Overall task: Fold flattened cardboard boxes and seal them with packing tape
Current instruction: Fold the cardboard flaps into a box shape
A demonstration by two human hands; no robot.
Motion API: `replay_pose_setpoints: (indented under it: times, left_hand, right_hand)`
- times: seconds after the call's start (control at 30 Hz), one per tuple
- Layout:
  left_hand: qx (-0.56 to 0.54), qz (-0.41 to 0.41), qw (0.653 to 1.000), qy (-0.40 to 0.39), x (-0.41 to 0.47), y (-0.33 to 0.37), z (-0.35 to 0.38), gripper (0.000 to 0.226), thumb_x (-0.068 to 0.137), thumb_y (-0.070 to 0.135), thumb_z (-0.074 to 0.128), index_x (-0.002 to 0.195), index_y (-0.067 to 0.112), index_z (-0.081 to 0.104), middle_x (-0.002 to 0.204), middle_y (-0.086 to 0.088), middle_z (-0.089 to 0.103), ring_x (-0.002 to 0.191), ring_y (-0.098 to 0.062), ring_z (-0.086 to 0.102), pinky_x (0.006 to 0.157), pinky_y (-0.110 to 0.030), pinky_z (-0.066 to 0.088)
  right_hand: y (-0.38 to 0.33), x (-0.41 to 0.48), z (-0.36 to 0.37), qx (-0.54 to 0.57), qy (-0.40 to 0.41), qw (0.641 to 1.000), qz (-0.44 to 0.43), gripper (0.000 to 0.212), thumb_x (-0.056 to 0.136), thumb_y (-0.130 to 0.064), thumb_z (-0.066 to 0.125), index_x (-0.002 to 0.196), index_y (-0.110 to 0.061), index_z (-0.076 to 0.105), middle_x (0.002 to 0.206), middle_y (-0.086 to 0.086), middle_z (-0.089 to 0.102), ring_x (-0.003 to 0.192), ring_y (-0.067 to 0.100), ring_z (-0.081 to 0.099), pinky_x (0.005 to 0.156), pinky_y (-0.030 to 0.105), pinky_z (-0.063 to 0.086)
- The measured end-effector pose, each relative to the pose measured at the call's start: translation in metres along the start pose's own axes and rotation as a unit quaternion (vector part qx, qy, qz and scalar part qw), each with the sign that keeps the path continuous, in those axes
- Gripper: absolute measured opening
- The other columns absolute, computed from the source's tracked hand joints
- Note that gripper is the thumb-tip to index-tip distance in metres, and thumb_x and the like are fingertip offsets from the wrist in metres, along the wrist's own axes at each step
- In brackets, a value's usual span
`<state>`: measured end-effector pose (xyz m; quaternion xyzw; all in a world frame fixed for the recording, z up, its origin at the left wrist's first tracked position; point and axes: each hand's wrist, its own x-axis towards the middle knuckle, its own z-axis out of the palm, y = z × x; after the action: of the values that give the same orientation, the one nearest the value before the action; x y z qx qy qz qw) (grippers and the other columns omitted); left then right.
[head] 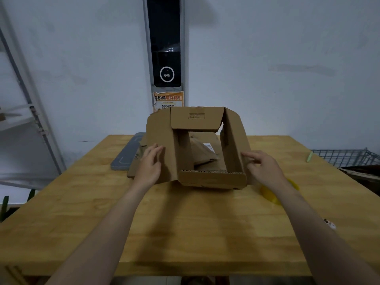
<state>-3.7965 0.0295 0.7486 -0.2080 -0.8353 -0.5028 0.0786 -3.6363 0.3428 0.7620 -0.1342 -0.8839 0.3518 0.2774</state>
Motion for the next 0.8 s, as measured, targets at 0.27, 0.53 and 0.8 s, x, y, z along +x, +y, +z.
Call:
replay_pose_setpoints:
  times: [0.27, 0.53, 0.8]
  left_hand:
    - [-0.171, -0.006, 0.973, -0.153, -0.022, -0.019, -0.012, 0.104, 0.087, -0.01, 0.067, 0.161, 0.039, 0.012, 0.169, 0.012, 0.016, 0.153, -0.005, 0.017, 0.106, -0.019, 0.036]
    - [-0.177, -0.011, 0.973, -0.146, -0.03, -0.035, -0.003, 0.152, 0.041, 0.053, 0.1, 0.16, 0.046, 0.005, 0.167, 0.009, 0.019, 0.153, -0.006, 0.019, 0.119, -0.031, 0.024]
    - [-0.198, -0.157, 0.967, 0.032, -0.064, -0.068, 0.017, 0.14, 0.066, 0.033, 0.095, 0.162, 0.034, -0.006, 0.17, 0.0, 0.013, 0.153, -0.026, 0.023, 0.121, -0.046, 0.028]
  right_hand:
    - [-0.005, -0.006, 0.003, -0.007, -0.104, 0.994, 0.022, 0.052, 0.088, -0.007, 0.064, 0.139, -0.022, 0.062, 0.14, -0.005, 0.058, 0.119, 0.014, 0.059, 0.101, 0.028, 0.046]
    - [-0.01, -0.014, 0.025, 0.0, -0.192, 0.98, 0.042, 0.051, 0.088, -0.013, 0.069, 0.135, -0.032, 0.064, 0.132, -0.006, 0.063, 0.108, 0.006, 0.064, 0.087, 0.022, 0.053]
    - [-0.001, -0.042, 0.071, 0.008, -0.322, 0.943, 0.079, 0.038, 0.09, -0.032, 0.076, 0.125, -0.041, 0.065, 0.12, -0.025, 0.063, 0.117, 0.001, 0.059, 0.088, 0.014, 0.043]
